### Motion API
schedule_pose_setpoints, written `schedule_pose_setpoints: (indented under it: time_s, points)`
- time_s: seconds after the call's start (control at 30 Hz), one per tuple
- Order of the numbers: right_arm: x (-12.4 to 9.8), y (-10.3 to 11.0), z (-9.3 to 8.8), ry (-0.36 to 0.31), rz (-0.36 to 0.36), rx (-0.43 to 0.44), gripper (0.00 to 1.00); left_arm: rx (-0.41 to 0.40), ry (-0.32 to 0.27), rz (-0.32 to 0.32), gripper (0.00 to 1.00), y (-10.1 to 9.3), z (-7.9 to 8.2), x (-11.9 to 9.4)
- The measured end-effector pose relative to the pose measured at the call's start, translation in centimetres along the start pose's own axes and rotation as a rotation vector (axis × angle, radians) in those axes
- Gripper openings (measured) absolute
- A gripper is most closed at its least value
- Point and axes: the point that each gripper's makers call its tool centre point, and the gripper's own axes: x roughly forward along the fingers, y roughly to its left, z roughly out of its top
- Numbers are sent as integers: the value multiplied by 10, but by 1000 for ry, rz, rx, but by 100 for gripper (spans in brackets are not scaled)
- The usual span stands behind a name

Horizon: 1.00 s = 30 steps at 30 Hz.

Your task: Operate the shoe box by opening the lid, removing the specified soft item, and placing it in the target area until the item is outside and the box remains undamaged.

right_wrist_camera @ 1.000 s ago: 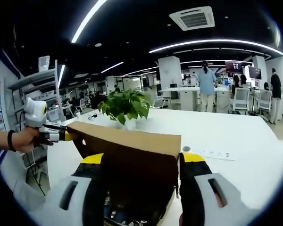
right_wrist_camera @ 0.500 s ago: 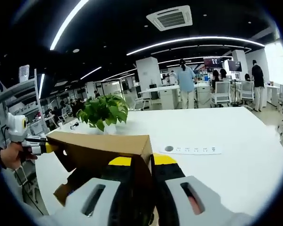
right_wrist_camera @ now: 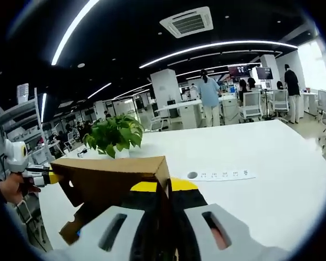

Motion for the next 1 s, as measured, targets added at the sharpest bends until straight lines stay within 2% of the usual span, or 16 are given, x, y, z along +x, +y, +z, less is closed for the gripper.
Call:
schedule_pose_setpoints:
  time_s: [0.33,0.6,0.83,1.0]
  points:
    - [15,-6,-8,39,9,-19,3,6,-7,5,5,5,3,12]
    - [25,-15,-29,104,-1,-45,1,5,2,12,5,10,0,22]
    - [29,-18,-44,147,-13,-79,0,6,32,21,5,11,-12,32]
    - [28,-22,-55,162,-22,-64,0,-4,59,18,4,9,-26,34]
